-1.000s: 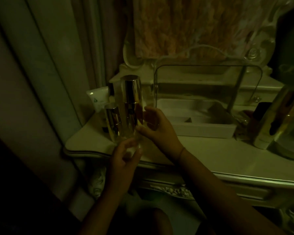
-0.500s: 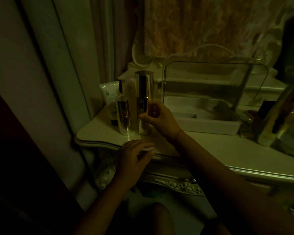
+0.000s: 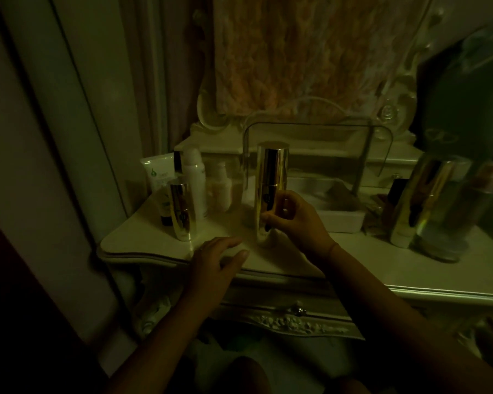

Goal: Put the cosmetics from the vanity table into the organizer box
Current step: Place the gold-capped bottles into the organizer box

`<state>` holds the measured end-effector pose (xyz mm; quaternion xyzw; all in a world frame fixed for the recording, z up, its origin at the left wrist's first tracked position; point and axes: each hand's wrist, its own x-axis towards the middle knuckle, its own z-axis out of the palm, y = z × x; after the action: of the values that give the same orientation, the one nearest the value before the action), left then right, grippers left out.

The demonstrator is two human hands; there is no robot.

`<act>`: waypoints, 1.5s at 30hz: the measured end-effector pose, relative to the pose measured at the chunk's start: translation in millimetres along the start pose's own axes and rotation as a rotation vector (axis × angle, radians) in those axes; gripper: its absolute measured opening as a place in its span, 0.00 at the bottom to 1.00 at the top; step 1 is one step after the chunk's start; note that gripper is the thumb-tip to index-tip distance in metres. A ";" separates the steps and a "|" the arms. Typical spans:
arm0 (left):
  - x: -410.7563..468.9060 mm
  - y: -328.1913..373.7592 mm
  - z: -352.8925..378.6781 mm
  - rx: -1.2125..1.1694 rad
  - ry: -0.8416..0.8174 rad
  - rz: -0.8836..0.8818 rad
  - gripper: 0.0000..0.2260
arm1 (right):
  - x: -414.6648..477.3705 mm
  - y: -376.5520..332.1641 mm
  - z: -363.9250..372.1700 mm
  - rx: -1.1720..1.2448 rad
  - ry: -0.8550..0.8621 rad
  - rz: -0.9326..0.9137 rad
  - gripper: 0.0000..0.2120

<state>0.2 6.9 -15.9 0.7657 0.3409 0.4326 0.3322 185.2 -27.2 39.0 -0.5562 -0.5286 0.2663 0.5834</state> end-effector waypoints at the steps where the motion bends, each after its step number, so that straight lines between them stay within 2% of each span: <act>1: 5.2 1.3 3.5 -0.032 -0.022 -0.022 0.13 | -1.4 0.5 -4.4 -0.001 0.006 0.008 0.17; 7: 57.2 14.2 21.6 0.095 -0.045 0.062 0.20 | -7.9 2.5 -25.8 0.013 0.046 0.023 0.22; 16: 93.1 -2.0 43.1 0.156 -0.157 0.019 0.20 | 3.9 -3.9 -41.7 0.002 0.036 0.026 0.19; 21: 94.7 -6.4 44.7 0.073 -0.150 0.032 0.17 | 24.9 -16.3 -44.9 -0.050 0.024 -0.011 0.18; 24: 95.9 -7.6 45.9 0.047 -0.135 0.042 0.17 | 38.9 -23.9 -47.6 -0.037 0.035 -0.023 0.21; 31: 96.5 -8.6 45.0 0.033 -0.083 0.149 0.11 | 61.1 -31.4 -43.4 -0.103 0.022 -0.078 0.21; 35: 96.9 -11.9 45.9 0.019 -0.063 0.120 0.09 | 67.3 -22.3 -37.0 -0.071 -0.003 -0.072 0.25; 45: 96.1 -8.0 43.8 0.001 -0.097 0.074 0.08 | 92.9 -0.1 -30.9 -0.161 0.002 -0.004 0.27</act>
<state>75.1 79.7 1.9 0.7980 0.2962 0.4067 0.3316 241.2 44.9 74.3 -0.6007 -0.5487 0.2211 0.5378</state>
